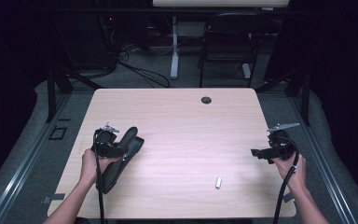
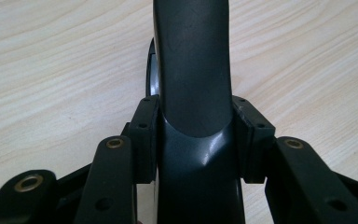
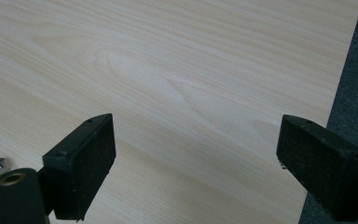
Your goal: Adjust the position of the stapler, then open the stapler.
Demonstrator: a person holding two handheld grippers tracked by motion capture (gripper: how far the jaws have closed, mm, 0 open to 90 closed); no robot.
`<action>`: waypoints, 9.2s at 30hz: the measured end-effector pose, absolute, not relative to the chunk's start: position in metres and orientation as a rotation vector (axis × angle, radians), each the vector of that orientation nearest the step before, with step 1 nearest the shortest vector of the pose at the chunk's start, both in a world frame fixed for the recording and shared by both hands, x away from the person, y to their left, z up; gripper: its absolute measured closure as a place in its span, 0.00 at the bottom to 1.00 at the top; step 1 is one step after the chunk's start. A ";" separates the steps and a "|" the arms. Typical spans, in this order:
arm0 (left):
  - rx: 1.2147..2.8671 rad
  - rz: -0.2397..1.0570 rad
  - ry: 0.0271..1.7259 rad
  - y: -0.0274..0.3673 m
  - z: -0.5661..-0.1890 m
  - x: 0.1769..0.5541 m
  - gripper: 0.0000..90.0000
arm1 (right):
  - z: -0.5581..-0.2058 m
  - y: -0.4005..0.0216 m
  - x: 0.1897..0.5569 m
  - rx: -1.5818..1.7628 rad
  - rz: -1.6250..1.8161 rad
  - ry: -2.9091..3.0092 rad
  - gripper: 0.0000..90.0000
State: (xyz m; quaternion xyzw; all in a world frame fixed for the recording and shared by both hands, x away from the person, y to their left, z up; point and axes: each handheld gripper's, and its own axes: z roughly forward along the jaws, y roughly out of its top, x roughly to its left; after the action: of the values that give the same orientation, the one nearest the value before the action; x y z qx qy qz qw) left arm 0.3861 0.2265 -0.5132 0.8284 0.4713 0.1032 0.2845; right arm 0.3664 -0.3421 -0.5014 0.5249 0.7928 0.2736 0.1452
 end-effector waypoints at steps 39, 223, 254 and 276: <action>2.327 0.187 0.893 0.207 -0.516 0.406 0.65 | -0.505 -0.338 0.370 1.505 0.765 2.309 0.14; 2.349 -0.036 0.249 0.098 -0.512 0.410 0.42 | -0.502 -0.311 0.357 1.408 0.852 2.370 0.16; 2.123 0.308 0.660 0.093 -0.485 0.331 0.17 | -0.500 -0.268 0.346 1.245 0.872 2.409 0.39; 2.151 0.322 0.647 0.061 -0.515 0.300 0.63 | -0.503 -0.239 0.338 1.138 0.911 2.466 0.88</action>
State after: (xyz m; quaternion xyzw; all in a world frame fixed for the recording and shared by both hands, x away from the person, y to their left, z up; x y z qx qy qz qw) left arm 0.2995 0.0610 -0.5154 0.8592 0.2585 0.1288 0.4223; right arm 0.3376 -0.2394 -0.5033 0.3935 0.8525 0.3151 0.1382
